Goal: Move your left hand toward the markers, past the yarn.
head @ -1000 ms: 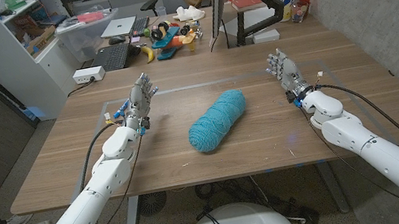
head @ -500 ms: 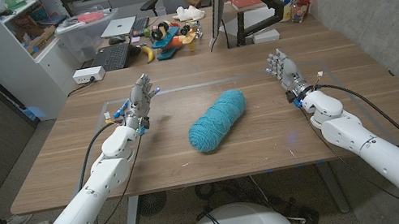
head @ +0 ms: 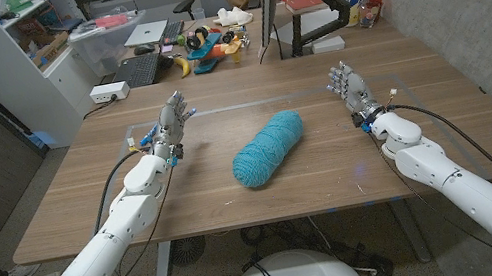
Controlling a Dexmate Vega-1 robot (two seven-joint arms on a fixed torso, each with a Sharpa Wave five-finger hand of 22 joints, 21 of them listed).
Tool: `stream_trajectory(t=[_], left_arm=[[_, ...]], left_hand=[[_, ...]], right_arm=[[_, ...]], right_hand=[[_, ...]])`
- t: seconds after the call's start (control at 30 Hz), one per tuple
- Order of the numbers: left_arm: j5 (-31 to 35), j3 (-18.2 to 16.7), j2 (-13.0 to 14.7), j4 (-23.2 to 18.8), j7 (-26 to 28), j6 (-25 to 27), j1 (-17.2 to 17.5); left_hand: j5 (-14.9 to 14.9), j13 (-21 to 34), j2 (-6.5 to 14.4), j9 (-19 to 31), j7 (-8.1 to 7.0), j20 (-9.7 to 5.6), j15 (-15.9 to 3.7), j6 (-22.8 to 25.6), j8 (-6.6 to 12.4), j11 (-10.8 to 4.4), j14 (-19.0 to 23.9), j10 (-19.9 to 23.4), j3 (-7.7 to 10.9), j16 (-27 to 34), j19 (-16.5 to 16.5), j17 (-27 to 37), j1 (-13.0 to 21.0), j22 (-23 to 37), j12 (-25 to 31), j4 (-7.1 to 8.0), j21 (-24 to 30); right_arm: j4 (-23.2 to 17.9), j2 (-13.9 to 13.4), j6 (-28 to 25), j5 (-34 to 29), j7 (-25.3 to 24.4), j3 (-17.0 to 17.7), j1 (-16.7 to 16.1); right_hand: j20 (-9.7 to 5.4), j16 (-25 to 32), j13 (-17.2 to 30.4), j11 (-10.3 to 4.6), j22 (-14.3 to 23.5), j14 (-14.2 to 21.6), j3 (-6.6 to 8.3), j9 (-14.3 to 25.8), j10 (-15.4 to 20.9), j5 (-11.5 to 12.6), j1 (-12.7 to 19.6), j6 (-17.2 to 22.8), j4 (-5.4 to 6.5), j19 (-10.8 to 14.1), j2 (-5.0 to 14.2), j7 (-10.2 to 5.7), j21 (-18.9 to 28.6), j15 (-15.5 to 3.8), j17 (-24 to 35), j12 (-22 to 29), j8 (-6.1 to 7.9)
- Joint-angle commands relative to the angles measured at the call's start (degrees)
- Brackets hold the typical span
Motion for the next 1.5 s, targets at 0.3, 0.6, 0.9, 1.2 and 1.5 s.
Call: stream_trajectory(t=[0.3, 0.6, 0.9, 1.2, 1.5], left_arm=[[2.3, 0.4, 3.8, -4.6, 4.4, 4.3, 0.6], [4.3, 0.8, 6.6, -7.9, 7.1, 8.6, 0.8], [5.8, 0.6, 10.0, -12.3, 10.1, 13.3, 1.7], [6.6, 0.2, 12.5, -15.3, 11.9, 16.6, 2.1], [7.9, -0.3, 14.8, -18.6, 14.7, 19.7, 2.8]], left_hand=[[0.3, 0.2, 6.5, 0.4, -1.24, -2.81, -0.79, -1.5, 0.87, -0.63, -4.7, -2.5, 1.11, 0.8, -10.3, 0.3, 0.1, 0.1, 0.6, -0.36, 0.1], [0.3, 0.2, 6.7, 0.4, -1.79, -2.74, -1.08, -1.6, 0.63, -0.82, -5.1, -2.9, 1.64, 0.5, -11.1, 0.3, 0.4, 0.1, 0.3, -0.41, -0.3], [0.2, 0.2, 6.8, 0.5, -2.03, -2.32, -1.16, -1.6, 0.47, -0.93, -5.6, -3.3, 2.22, 0.3, -11.8, 0.3, 0.7, 0.1, 0.0, -0.41, -0.7], [0.1, 0.3, 6.8, 0.5, -2.27, -2.06, -1.33, -1.5, 0.40, -0.89, -5.8, -3.7, 2.54, 0.2, -12.2, 0.3, 0.8, 0.1, -0.2, -0.36, -1.0], [0.0, 0.3, 6.6, 0.5, -2.26, -1.84, -1.26, -1.6, 0.31, -0.83, -6.0, -3.9, 2.67, 0.1, -12.3, 0.4, 0.8, 0.1, -0.3, -0.31, -1.1]], right_arm=[[0.6, 0.6, 0.0, -0.7, 0.0, 0.1, 0.2], [0.9, 0.8, 0.2, -0.9, 0.0, 0.0, 0.4], [1.3, 1.0, 0.2, -1.0, 0.1, -0.1, 0.8], [1.5, 1.2, 0.4, -1.0, 0.3, -0.1, 0.9], [1.6, 1.2, 0.6, -1.3, 0.2, -0.2, 1.0]], right_hand=[[-5.92, 0.2, 0.2, 0.56, 0.2, -0.6, 0.27, 0.1, 0.1, 0.5, -0.1, 0.0, -0.02, -0.4, 7.01, 0.56, -0.2, 0.09, 0.3, 0.4, 0.44], [-5.97, 0.2, 0.2, 0.60, 0.2, -0.6, 0.25, 0.1, 0.1, 0.5, -0.1, 0.0, -0.03, -0.4, 7.01, 0.51, -0.3, 0.06, 0.3, 0.3, 0.44], [-5.95, 0.2, 0.2, 0.61, 0.2, -0.6, 0.21, 0.1, 0.0, 0.5, -0.1, 0.1, -0.03, -0.3, 7.00, 0.57, -0.5, 0.13, 0.3, 0.3, 0.48], [-5.92, 0.2, 0.2, 0.59, 0.2, -0.6, 0.18, 0.1, 0.0, 0.5, -0.1, 0.1, -0.03, -0.3, 6.99, 0.54, -0.6, 0.07, 0.3, 0.3, 0.49], [-5.94, 0.2, 0.2, 0.51, 0.2, -0.7, 0.14, 0.1, 0.0, 0.5, -0.1, 0.1, -0.03, -0.2, 6.98, 0.52, -0.8, 0.08, 0.3, 0.3, 0.52]])
